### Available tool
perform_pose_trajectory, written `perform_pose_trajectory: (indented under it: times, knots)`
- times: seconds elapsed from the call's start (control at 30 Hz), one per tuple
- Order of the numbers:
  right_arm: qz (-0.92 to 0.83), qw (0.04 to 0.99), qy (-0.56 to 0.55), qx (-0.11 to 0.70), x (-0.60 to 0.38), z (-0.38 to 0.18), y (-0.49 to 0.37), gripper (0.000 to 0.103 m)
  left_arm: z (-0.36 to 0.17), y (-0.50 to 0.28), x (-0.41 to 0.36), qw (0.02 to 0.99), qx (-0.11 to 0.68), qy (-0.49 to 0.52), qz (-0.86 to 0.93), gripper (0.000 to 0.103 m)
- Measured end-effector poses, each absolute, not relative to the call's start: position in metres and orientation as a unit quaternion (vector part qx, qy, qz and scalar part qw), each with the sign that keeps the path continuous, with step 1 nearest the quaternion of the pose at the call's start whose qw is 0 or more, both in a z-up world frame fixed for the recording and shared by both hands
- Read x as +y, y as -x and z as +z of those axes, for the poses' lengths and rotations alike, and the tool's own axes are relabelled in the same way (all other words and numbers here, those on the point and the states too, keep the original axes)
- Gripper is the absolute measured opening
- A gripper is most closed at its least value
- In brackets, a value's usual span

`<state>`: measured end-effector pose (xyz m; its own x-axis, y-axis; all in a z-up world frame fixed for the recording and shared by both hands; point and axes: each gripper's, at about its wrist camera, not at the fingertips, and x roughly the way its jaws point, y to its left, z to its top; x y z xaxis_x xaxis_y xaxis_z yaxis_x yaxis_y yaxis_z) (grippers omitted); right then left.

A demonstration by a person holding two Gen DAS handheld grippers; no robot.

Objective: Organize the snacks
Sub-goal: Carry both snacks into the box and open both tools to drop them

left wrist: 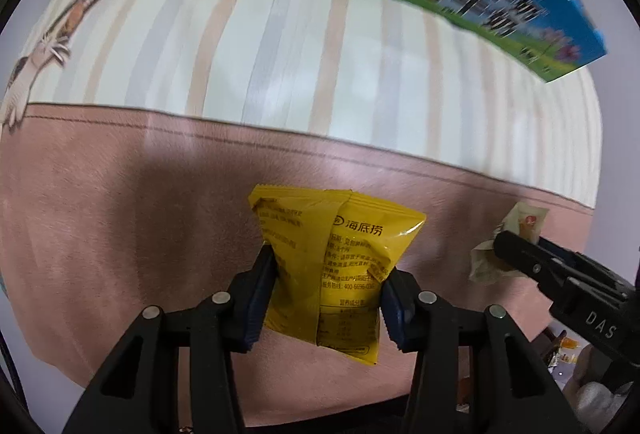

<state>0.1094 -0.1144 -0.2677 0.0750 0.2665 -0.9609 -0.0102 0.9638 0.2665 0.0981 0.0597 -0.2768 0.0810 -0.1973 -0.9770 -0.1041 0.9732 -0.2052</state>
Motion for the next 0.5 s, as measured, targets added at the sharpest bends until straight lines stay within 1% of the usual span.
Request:
perform_pose_trajectory:
  times: [0.13, 0.3, 0.4, 0.43, 0.5]
  knots:
    - [0.118, 0.739, -0.110, 0.654, -0.128, -0.228, -0.103, 0.050, -0.240, -0.109, 0.064, 0.738, 0.660, 0.129, -0.049, 0.045]
    - [0.147, 0.766, -0.121, 0.614, -0.138, -0.167, -0.117, 0.050, -0.175, -0.130, 0.068, 0.767, 0.620, 0.144, -0.079, 0.045]
    - [0.158, 0.783, -0.125, 0.588, -0.146, -0.129, -0.136, 0.050, -0.132, -0.161, 0.072, 0.784, 0.595, 0.147, -0.100, 0.045]
    - [0.162, 0.791, -0.125, 0.577, -0.149, -0.115, -0.143, 0.050, -0.132, -0.175, 0.067, 0.789, 0.588, 0.146, -0.104, 0.045]
    - [0.161, 0.801, -0.123, 0.563, -0.146, -0.101, -0.158, 0.050, -0.116, -0.192, 0.059, 0.801, 0.571, 0.141, -0.112, 0.045]
